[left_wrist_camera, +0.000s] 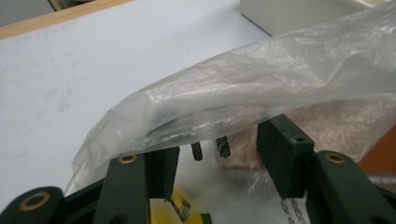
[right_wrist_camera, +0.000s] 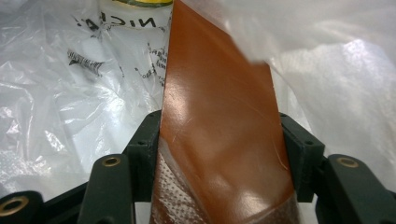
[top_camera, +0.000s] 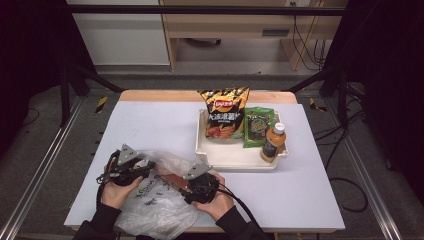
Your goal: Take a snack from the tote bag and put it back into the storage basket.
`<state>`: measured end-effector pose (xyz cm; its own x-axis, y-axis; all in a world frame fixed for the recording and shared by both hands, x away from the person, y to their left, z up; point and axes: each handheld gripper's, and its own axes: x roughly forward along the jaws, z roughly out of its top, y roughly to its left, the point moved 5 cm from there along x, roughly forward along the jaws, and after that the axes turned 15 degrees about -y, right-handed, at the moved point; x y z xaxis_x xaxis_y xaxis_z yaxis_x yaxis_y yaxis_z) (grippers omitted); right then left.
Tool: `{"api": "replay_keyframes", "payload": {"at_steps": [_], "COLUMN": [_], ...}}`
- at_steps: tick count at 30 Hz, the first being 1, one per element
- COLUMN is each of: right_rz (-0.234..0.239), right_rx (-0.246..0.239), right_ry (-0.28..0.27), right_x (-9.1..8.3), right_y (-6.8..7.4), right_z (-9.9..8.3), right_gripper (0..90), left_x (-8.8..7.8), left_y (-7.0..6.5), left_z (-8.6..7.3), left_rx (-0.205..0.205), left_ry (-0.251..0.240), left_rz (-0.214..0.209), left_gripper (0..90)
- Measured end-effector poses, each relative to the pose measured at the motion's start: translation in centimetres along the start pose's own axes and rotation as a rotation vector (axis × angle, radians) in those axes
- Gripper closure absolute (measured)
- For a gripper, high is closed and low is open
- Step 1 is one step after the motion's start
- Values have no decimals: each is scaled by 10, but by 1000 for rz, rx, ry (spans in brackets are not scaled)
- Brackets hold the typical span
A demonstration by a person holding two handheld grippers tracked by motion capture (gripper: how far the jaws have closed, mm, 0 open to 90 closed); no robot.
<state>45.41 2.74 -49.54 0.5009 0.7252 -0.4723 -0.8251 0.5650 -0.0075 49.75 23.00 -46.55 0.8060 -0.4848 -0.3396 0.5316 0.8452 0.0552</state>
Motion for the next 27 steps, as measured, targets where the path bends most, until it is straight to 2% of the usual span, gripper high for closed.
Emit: {"api": "replay_keyframes", "payload": {"at_steps": [2, 7, 10, 12, 13, 17, 19, 23, 27], "right_rz": [7, 21, 23, 21, 21, 20, 20, 19, 37], "right_rx": [-11, -14, -15, -16, -16, -12, -13, -14, -22], "right_ry": [-3, -3, -4, -4, -4, -6, -6, -7, -14], "right_x": [0, 0, 0, 0, 0, 0, 0, -1, -1], "right_y": [0, 1, 1, 1, 1, 1, 1, 0, -1], "right_z": [0, 0, 0, 0, 0, 0, 0, 0, 1], "right_gripper": [432, 432, 431, 431, 431, 431, 431, 432, 435], "left_x": [4, 11, 13, 14, 15, 15, 15, 14, 11], "left_y": [1, 0, -1, -1, -1, -1, 0, 2, 10], "left_z": [0, -1, -2, -1, 0, 2, 3, 4, 14], "left_rx": [-7, -68, -104, -126, -126, -81, -75, -69, -56], "left_ry": [-4, -9, -12, -7, -4, 16, 19, 20, -1], "left_rz": [-3, -30, -36, -40, -30, 10, 19, 11, 35], "left_gripper": [470, 494, 573, 659, 693, 821, 896, 900, 900]}}
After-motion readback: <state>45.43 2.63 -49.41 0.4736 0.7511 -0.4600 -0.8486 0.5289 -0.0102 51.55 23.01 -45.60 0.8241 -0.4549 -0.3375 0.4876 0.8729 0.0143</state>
